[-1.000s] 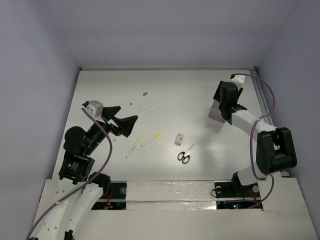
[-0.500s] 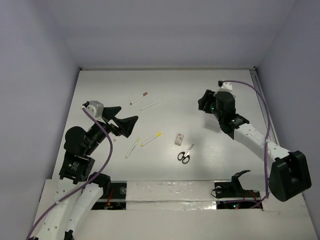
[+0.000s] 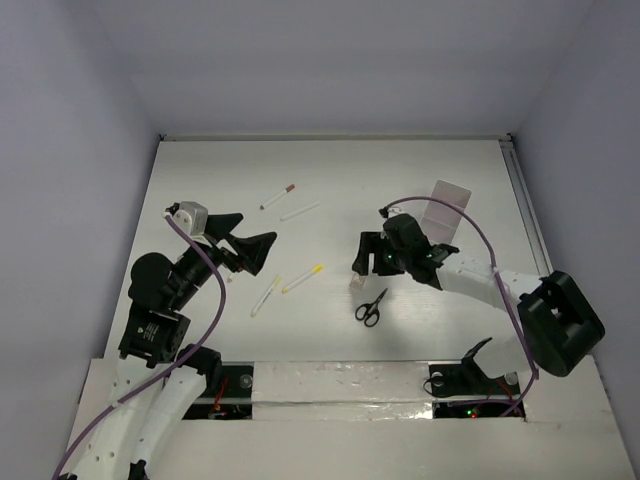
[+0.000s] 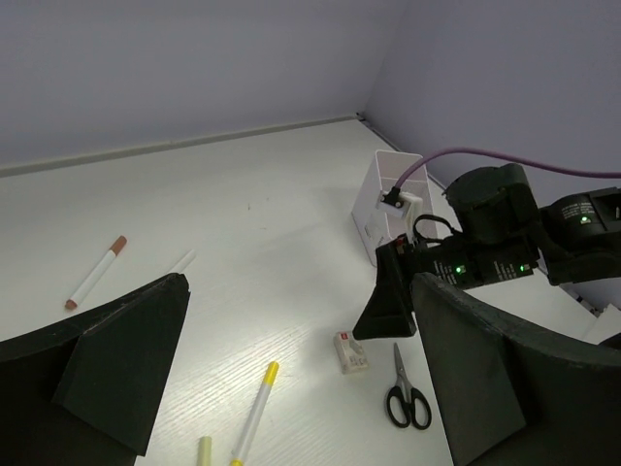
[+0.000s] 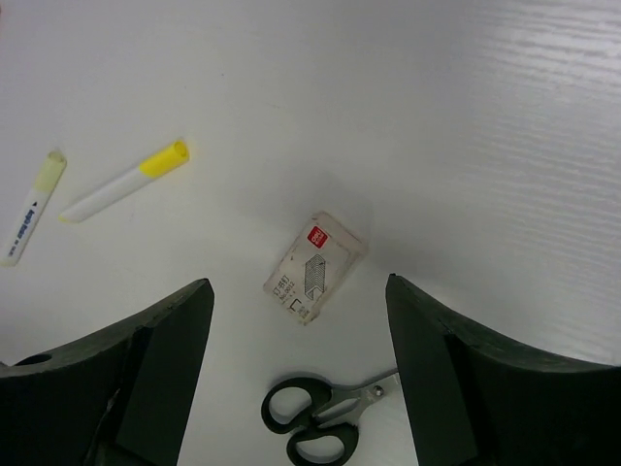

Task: Sort the stationery into containers
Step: Pick up the stationery from the center of the board.

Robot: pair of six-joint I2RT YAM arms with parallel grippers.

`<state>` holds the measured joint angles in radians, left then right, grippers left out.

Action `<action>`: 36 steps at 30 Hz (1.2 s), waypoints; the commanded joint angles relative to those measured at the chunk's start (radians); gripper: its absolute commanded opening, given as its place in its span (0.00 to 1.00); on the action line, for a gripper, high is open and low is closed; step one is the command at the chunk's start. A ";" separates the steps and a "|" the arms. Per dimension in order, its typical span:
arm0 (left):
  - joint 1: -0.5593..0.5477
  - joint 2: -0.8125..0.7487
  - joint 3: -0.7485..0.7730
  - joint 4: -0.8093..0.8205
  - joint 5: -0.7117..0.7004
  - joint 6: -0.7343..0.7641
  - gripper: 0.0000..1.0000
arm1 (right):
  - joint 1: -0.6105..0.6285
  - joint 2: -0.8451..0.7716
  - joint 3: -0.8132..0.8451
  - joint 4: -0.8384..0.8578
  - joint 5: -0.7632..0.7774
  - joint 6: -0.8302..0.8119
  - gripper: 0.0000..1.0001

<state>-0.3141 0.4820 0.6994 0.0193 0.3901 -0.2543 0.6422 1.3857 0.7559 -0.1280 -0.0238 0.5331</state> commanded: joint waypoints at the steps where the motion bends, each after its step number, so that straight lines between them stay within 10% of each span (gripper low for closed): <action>1: -0.005 -0.003 0.000 0.057 0.016 0.007 0.99 | 0.011 0.036 -0.027 -0.004 -0.088 0.054 0.78; 14: -0.005 -0.017 0.000 0.056 0.015 0.009 0.99 | 0.065 0.202 0.005 0.114 -0.096 0.100 0.71; 31: -0.005 -0.037 0.000 0.051 0.015 0.012 0.99 | 0.177 0.420 0.249 -0.188 0.232 -0.051 0.62; 36: -0.005 -0.039 0.000 0.053 0.015 0.012 0.99 | 0.177 0.431 0.272 -0.206 0.257 -0.068 0.44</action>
<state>-0.3141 0.4541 0.6994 0.0189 0.3920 -0.2520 0.8150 1.7721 1.0302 -0.2211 0.1875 0.4889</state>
